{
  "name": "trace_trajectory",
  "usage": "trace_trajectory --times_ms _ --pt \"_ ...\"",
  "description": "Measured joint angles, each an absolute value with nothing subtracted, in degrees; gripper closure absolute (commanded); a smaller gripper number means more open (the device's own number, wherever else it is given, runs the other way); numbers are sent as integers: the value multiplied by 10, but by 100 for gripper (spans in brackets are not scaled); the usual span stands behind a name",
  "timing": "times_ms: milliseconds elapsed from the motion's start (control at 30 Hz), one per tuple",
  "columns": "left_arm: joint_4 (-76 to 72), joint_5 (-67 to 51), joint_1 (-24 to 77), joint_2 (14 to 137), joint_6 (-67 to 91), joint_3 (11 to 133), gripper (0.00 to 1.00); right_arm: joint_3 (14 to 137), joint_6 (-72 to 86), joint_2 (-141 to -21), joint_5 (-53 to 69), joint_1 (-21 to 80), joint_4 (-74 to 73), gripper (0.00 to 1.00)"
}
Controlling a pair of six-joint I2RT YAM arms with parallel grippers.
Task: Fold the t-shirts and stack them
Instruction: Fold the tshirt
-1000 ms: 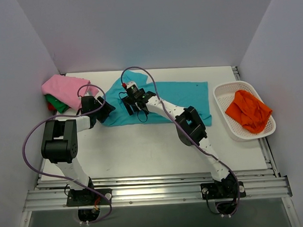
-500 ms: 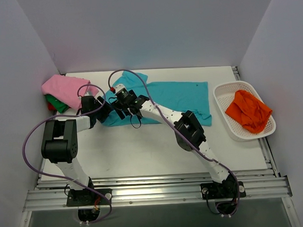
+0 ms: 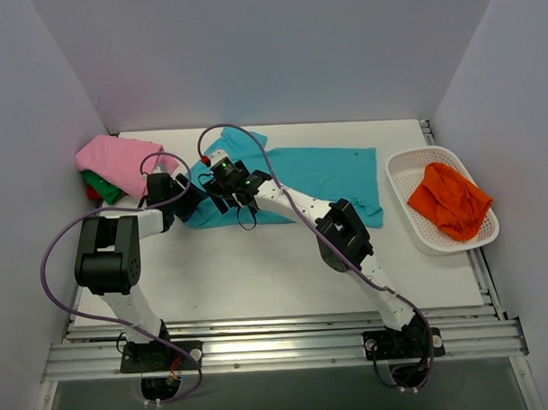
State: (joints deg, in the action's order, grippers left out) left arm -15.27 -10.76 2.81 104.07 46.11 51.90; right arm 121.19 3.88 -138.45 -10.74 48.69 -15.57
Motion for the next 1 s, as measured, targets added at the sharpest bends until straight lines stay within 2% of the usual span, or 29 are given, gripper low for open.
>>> trace_trajectory --times_ms 1000 --pt "-160 -108 28 1046 461 519 31 1196 42 -1395 -102 469 -122 28"
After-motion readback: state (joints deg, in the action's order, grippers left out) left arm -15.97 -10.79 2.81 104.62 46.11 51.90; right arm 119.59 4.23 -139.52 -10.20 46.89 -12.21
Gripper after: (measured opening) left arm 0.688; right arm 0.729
